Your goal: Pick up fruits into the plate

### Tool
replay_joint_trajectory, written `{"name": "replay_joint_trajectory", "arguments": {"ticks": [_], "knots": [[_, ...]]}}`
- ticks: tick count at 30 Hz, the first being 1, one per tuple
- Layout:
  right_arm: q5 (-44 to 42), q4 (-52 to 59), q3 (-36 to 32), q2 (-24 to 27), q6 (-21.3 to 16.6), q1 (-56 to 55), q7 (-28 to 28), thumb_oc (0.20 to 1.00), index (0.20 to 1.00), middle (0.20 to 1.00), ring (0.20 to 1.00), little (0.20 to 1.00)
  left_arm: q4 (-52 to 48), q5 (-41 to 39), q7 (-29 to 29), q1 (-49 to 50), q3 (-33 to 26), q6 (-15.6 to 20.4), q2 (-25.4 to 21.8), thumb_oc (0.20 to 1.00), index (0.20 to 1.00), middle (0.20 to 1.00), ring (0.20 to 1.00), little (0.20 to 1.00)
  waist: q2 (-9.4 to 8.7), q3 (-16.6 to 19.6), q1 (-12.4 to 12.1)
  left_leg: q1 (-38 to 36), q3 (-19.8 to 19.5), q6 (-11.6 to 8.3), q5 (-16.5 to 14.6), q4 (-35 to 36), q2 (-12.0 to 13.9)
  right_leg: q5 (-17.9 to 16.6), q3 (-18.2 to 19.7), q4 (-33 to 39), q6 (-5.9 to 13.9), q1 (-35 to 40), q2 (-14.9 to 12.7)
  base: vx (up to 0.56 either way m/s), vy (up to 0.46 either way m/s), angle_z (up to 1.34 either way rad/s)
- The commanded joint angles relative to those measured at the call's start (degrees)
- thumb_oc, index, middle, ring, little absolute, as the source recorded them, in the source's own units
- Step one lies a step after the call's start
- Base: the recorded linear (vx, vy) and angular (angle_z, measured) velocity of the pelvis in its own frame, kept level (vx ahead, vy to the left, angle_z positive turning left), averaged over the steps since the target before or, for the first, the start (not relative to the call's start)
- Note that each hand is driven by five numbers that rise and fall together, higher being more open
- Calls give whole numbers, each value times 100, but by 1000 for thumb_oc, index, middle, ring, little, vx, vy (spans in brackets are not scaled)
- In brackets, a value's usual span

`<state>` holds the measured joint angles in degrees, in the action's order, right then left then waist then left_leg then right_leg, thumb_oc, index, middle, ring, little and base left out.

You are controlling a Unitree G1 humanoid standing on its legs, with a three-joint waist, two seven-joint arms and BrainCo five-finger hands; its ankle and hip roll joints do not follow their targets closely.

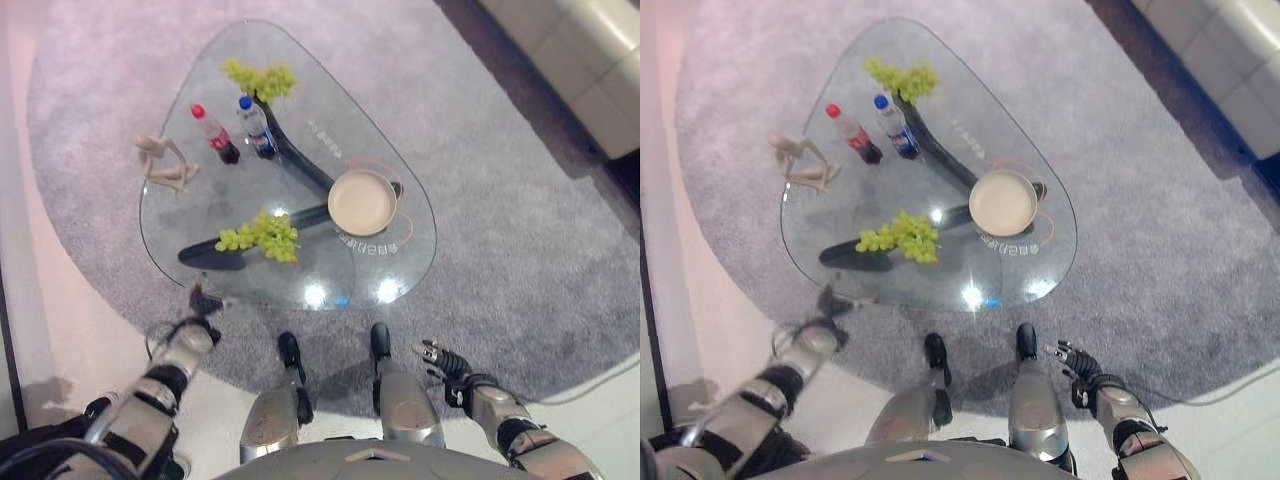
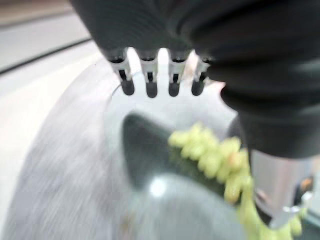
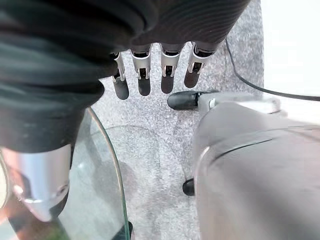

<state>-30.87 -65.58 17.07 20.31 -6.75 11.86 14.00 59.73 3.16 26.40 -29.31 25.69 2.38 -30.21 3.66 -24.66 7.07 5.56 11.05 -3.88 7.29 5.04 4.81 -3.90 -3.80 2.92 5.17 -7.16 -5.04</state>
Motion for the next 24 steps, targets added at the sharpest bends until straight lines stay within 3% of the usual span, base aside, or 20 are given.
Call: {"name": "replay_joint_trajectory", "arguments": {"ticks": [1, 7, 11, 16, 24], "knots": [[-524, 393, 197, -18, -225, 111, 52, 1000, 1000, 1000, 1000, 1000, 75, 415, 321, -669, 111, -107, -412, 1000, 1000, 1000, 1000, 1000, -226, -309, 79, 380, -57, 313, -658, -642, -348, 338, 58, -877, -213, -666, 252, -107, -34, -1], [-968, 684, 211, -54, -342, 271, -96, 1000, 1000, 1000, 1000, 1000, 274, 1109, 476, -1529, 292, -349, -752, 1000, 1000, 1000, 1000, 1000, -318, -514, 138, 923, -28, 293, -555, -749, -354, 240, 39, -1042, -208, -1271, 298, -93, -42, -1], [-1129, 837, 189, -56, -300, 328, -221, 1000, 1000, 1000, 1000, 1000, 470, 1436, 453, -1888, 524, -729, -783, 1000, 1000, 1000, 1000, 1000, -391, -514, 193, 1258, -16, 242, -482, -800, -352, 163, 9, -1075, -203, -1619, 301, -56, -22, -2], [-1293, 926, 304, -135, -372, 424, -288, 1000, 1000, 1000, 1000, 1000, 899, 1615, 492, -2283, 702, -892, -799, 1000, 1000, 1000, 1000, 1000, -601, -514, 252, 1713, 51, 199, -423, -922, -309, 89, 10, -1162, -229, -2080, 369, -53, -43, -1], [-1754, 1393, 386, -85, -504, 496, -356, 1000, 1000, 1000, 1000, 1000, 973, 2166, 547, -2875, 1164, -1485, -802, 1000, 1000, 1000, 1000, 1000, -701, -514, 354, 2387, 74, 135, -386, -1133, -257, 100, 13, -1400, -236, -2723, 455, -24, -18, -1]]}}
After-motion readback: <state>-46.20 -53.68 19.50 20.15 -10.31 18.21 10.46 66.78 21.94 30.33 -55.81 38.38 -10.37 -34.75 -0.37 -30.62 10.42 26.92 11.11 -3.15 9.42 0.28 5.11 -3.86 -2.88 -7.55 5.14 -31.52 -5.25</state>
